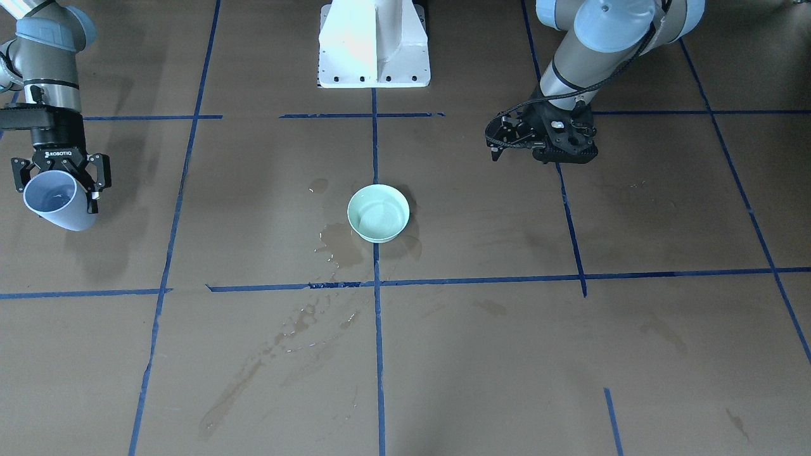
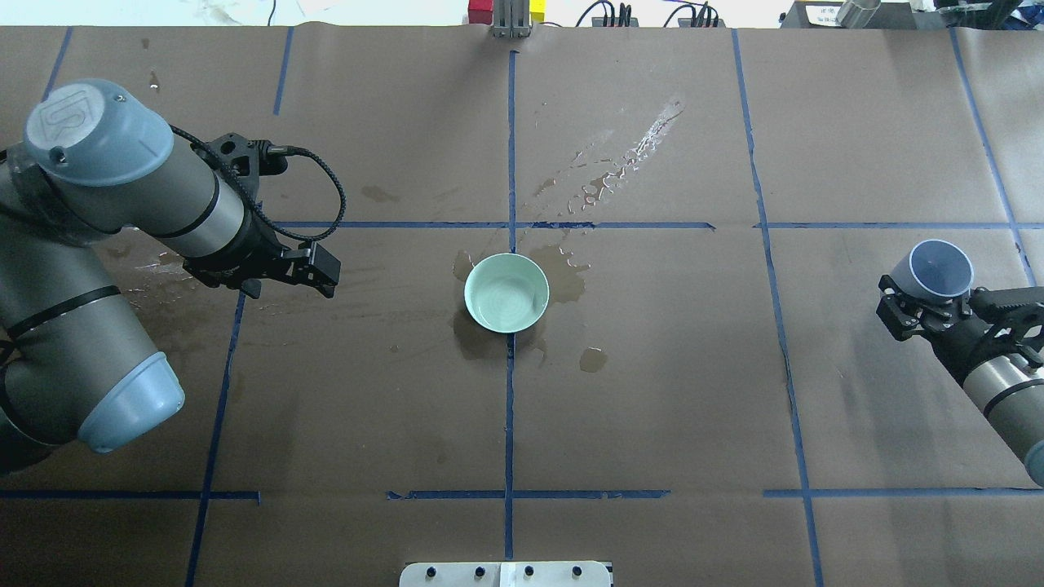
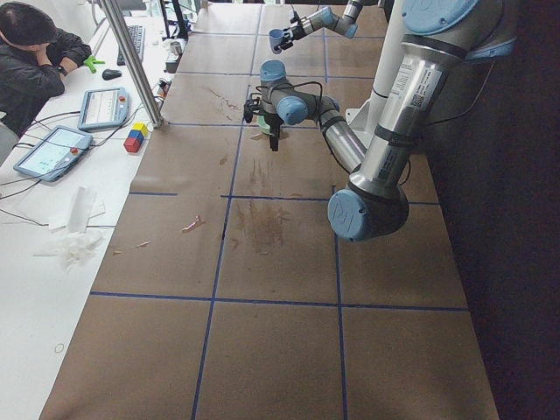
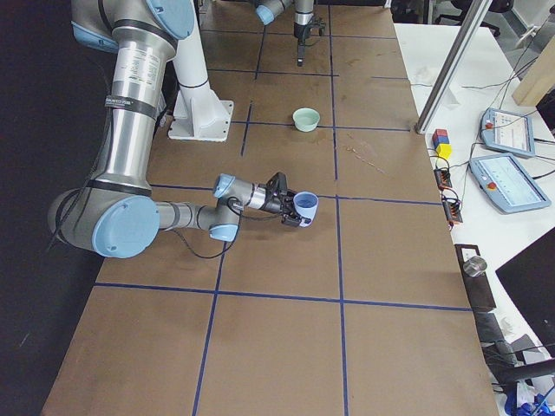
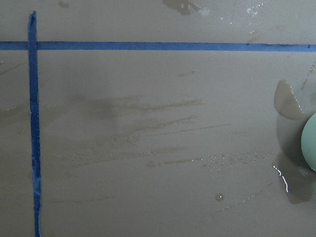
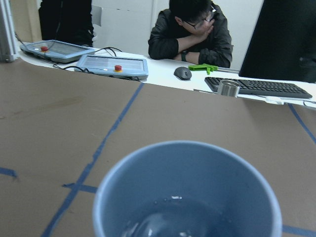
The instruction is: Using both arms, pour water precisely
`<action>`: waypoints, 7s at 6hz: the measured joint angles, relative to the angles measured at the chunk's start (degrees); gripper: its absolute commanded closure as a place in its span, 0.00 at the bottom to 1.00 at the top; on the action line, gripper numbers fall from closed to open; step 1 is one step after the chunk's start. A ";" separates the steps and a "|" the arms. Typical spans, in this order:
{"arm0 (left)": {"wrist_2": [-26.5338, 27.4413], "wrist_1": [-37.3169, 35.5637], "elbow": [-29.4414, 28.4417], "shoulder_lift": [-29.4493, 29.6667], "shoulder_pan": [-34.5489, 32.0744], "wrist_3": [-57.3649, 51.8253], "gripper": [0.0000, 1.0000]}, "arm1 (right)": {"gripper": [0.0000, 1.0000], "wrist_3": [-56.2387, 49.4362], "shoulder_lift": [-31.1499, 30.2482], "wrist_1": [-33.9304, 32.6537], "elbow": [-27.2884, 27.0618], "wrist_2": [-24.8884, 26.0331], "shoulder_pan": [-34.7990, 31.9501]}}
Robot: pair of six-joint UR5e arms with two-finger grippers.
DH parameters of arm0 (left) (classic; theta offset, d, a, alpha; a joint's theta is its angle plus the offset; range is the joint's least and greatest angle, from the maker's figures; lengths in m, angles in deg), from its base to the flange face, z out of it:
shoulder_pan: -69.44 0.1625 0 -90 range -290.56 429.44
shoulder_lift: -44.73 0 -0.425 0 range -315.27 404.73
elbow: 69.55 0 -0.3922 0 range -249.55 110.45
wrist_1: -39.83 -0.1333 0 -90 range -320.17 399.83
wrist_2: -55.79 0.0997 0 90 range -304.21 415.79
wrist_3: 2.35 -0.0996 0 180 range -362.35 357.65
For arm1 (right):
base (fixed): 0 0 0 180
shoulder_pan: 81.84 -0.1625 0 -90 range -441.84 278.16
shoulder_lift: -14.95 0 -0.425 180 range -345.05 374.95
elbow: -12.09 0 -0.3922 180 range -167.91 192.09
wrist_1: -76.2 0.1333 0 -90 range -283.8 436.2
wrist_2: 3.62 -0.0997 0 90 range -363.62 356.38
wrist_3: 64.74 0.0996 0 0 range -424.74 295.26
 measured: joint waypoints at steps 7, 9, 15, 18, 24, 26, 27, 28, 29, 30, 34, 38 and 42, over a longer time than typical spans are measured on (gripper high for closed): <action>0.00 0.00 -0.19 0.44 0.26 0.07 0.00 | 1.00 -12.94 25.21 -27.02 -2.79 0.53 1.11; -0.03 0.00 -0.23 0.71 0.30 0.13 0.00 | 1.00 -13.01 34.56 -43.72 -2.44 3.23 3.25; -0.05 0.00 -0.78 1.23 0.35 0.13 0.00 | 1.00 -23.15 47.74 -71.86 -0.44 14.13 9.63; -0.05 0.00 -0.85 1.23 0.35 0.13 0.00 | 1.00 -31.47 47.94 -72.63 1.01 17.48 10.48; -0.05 0.00 -1.07 1.44 0.35 0.13 0.00 | 1.00 -32.15 47.94 -72.56 1.04 17.81 10.57; -0.05 0.00 -1.14 1.55 0.35 0.13 0.00 | 1.00 -31.94 47.98 -72.34 1.04 17.81 10.56; -0.05 0.00 -1.15 1.58 0.35 0.13 0.00 | 1.00 -31.61 48.01 -72.13 0.97 17.81 10.51; -0.05 0.00 -1.16 1.58 0.35 0.13 0.00 | 1.00 -31.24 48.03 -71.97 0.80 17.78 10.50; -0.05 0.00 -1.16 1.59 0.35 0.13 0.00 | 1.00 -30.17 48.03 -71.86 0.60 17.69 10.49; -0.05 0.00 -1.16 1.59 0.35 0.13 0.00 | 1.00 -28.47 48.07 -71.80 0.46 17.51 10.49; -0.05 0.00 -1.09 1.90 0.35 0.16 0.00 | 1.00 -13.38 47.80 -62.21 -0.76 12.79 9.56; -0.05 0.00 -1.08 2.02 0.35 0.22 0.00 | 1.00 4.20 44.80 -55.44 -5.36 0.75 5.82; -0.02 0.00 -1.10 2.03 0.35 0.39 0.00 | 1.00 15.05 24.40 -47.67 -16.11 -5.80 1.78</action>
